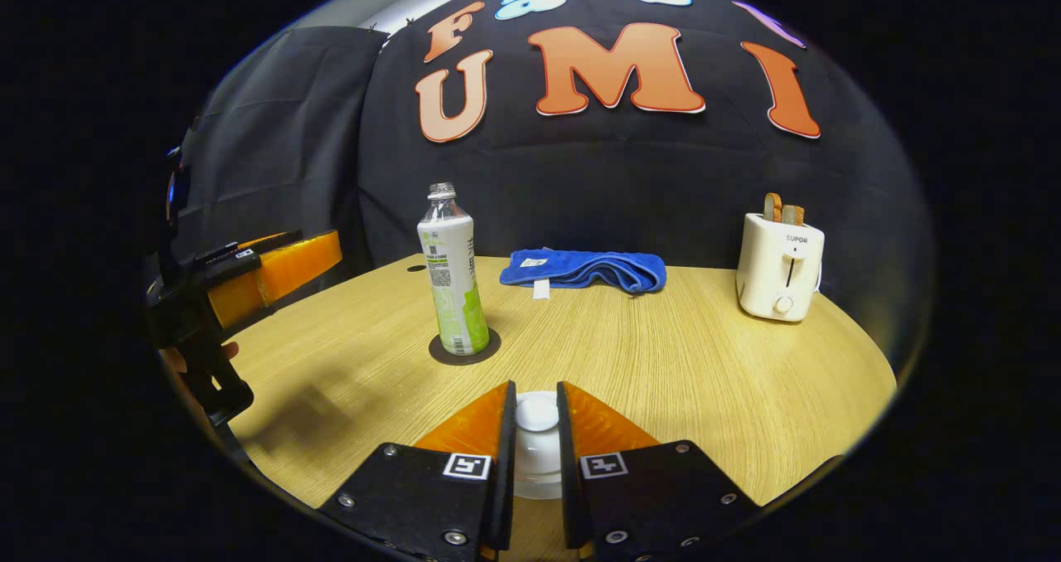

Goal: Open the teacup lid with one hand, grasp the water bottle and pour water into the teacup with the other hand; after pouring, place the water bottle on the coaster and then close the teacup lid.

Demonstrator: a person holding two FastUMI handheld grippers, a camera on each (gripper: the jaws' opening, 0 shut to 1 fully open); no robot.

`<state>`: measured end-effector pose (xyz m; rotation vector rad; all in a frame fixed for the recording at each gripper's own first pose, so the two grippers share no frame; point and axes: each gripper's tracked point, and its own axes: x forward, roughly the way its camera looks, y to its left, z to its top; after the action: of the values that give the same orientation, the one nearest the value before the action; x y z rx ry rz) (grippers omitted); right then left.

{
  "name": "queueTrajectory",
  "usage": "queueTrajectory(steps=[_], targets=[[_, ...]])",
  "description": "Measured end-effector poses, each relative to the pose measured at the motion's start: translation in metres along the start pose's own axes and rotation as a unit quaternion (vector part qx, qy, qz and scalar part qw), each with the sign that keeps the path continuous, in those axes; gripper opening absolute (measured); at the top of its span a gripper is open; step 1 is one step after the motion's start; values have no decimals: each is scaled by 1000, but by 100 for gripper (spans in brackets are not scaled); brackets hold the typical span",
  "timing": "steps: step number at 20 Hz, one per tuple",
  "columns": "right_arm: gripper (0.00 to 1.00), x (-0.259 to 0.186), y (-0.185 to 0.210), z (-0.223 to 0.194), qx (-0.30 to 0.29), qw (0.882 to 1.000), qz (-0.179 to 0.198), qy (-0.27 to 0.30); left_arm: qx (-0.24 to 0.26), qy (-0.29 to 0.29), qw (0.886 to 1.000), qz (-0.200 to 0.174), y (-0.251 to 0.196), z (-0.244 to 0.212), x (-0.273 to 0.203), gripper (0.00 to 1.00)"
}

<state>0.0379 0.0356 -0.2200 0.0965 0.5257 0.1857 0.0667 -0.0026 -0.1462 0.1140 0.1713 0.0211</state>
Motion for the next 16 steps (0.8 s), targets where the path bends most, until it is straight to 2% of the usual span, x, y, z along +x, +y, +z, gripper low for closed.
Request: queueTrajectory(steps=[4,6,7,8,10,11,13,16], targets=[[33,-5,-2,5,13,1000,-5,-5,8,-9,1000,9,2,6,-6,96],[41,-11,-3,16,12,1000,-6,-26,8,-15,1000,12,4,11,-10,98],[49,-15,-4,21,12,999,-8,-36,7,-16,1000,14,5,12,-11,98],[51,-18,-5,28,13,999,-10,-47,-1,-20,1000,18,9,16,-14,98],[55,-30,-10,44,16,997,-18,-71,-28,-24,999,9,11,24,-21,98],[53,-37,-14,53,19,996,-24,-82,-38,-27,999,12,17,29,-24,98],[62,-51,-18,74,24,993,-34,-106,-50,-35,998,18,26,50,-26,96],[68,-75,-20,103,13,988,-46,-146,-43,-50,998,26,41,68,-38,96]])
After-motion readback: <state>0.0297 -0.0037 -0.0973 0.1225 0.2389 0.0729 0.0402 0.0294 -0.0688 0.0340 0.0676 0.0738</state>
